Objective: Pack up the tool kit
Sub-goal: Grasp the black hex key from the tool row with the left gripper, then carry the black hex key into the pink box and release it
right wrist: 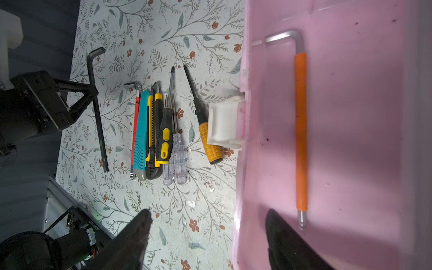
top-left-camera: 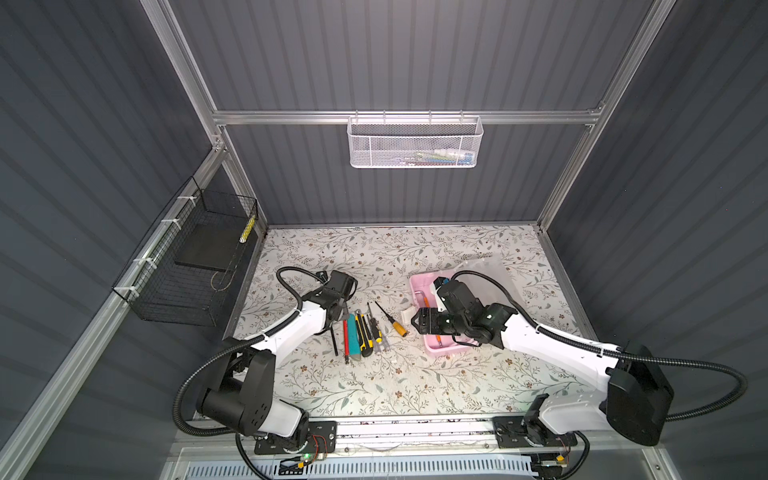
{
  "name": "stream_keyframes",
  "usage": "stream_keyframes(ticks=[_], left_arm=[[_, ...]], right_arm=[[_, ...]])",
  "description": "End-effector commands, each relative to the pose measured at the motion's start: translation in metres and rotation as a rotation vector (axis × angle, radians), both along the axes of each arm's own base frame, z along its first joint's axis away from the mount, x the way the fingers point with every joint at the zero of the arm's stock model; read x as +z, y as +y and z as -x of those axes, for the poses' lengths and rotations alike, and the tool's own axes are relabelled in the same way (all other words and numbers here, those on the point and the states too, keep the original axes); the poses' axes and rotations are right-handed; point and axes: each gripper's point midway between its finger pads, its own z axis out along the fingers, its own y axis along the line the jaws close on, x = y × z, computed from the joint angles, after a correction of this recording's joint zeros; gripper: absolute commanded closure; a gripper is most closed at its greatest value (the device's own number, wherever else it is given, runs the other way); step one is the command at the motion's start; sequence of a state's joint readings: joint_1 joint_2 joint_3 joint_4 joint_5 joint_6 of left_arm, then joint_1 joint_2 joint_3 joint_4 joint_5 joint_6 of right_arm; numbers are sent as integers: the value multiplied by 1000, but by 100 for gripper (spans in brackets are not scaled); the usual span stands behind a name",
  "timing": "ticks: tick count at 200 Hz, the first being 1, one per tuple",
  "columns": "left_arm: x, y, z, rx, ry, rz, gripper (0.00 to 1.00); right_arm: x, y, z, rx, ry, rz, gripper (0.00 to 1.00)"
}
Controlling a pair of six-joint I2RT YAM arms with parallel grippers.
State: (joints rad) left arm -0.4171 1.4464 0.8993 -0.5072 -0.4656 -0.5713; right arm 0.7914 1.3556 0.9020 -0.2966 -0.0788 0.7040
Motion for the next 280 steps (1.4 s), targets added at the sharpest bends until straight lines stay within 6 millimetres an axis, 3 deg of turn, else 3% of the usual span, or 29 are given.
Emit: stream_keyframes(ticks=[1, 40, 74, 123, 175, 224, 246, 280], left_arm=[[30, 0, -3, -15, -43, 7, 100], [75, -47, -8, -95, -170, 290, 100], [113, -88, -4, -156, -288, 395, 100], [132, -160, -1, -270, -350, 560, 100], [129, -243, 2, -346, -375, 695, 100], [107, -309, -4, -381, -345, 765, 100], [96, -324, -11, -372, -317, 758, 100], [73, -325, -18, -317, -299, 753, 100]], right_arm=[[20, -5, -8, -13, -50, -2, 22], [32, -17, -11, -45, -57, -45, 22], [43, -35, -10, -89, -87, -50, 22], [57, -60, -4, -142, -133, -71, 22], [60, -90, 1, -202, -147, -74, 22], [59, -107, 8, -230, -158, -77, 22], [56, -112, 11, -240, -152, -64, 22], [51, -118, 14, -252, -152, -57, 22]])
